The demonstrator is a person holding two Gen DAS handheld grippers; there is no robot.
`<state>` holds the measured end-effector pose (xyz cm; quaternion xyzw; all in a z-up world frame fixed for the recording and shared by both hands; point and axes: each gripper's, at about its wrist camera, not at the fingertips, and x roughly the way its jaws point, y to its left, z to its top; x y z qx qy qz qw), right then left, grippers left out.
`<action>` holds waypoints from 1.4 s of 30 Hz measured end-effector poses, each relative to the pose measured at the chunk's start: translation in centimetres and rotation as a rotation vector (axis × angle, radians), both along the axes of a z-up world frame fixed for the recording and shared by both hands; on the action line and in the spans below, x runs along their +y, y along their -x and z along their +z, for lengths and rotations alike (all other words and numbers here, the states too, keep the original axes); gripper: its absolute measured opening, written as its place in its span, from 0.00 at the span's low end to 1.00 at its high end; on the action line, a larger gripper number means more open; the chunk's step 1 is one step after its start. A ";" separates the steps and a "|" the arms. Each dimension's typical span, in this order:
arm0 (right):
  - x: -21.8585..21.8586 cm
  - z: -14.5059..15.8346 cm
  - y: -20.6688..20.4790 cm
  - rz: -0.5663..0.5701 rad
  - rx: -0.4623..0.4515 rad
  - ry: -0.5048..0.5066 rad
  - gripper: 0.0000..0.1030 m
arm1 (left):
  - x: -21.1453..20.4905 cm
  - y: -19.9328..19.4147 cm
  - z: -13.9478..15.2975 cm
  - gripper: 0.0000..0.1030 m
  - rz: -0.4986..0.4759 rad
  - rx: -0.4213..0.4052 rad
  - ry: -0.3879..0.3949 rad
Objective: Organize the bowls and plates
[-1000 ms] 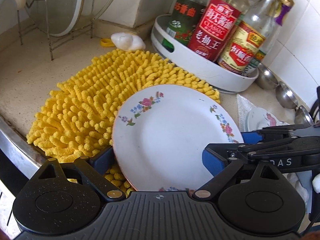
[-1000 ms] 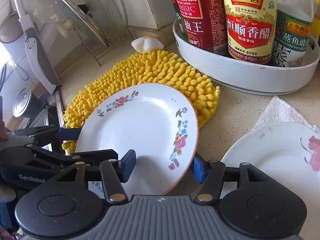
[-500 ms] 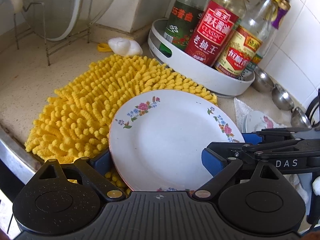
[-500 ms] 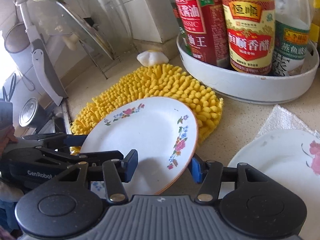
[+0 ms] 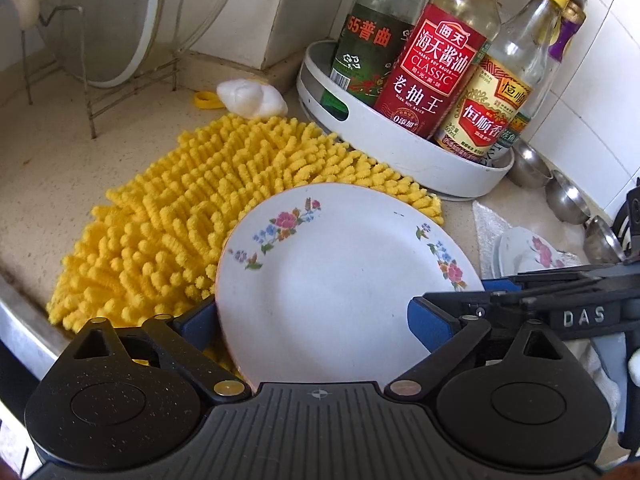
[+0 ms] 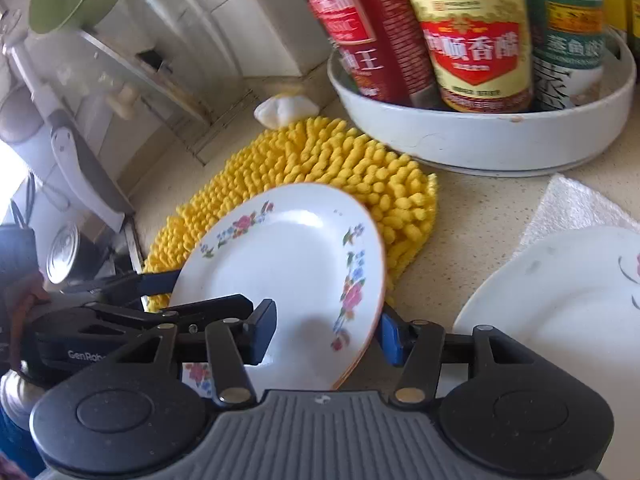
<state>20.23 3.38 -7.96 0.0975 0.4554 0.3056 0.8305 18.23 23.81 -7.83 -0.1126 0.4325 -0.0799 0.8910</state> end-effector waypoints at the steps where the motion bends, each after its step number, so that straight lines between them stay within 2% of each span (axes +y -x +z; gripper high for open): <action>1: -0.2 0.0 -0.1 -0.010 0.009 -0.014 0.57 | 0.0 -0.2 -0.1 0.98 0.002 0.000 0.006; 7: 0.3 0.0 0.6 -0.002 -0.011 0.021 0.55 | -0.1 -0.4 -0.2 0.96 0.019 -0.007 0.001; 9: 0.3 0.2 0.7 -0.003 -0.011 0.014 0.55 | -0.2 -0.1 0.0 0.93 0.028 -0.012 -0.019; 13: 0.0 0.9 1.2 0.014 -0.036 0.000 0.55 | 0.0 0.4 0.3 0.92 0.046 -0.013 -0.012; 25: -2.1 2.2 1.8 0.002 -0.033 -0.037 0.55 | -1.1 1.3 2.4 0.92 0.075 -0.052 -0.028; 42: -8.6 3.4 3.8 -0.146 -0.045 -0.075 0.55 | -6.3 0.1 2.9 0.92 -0.047 -0.062 -0.036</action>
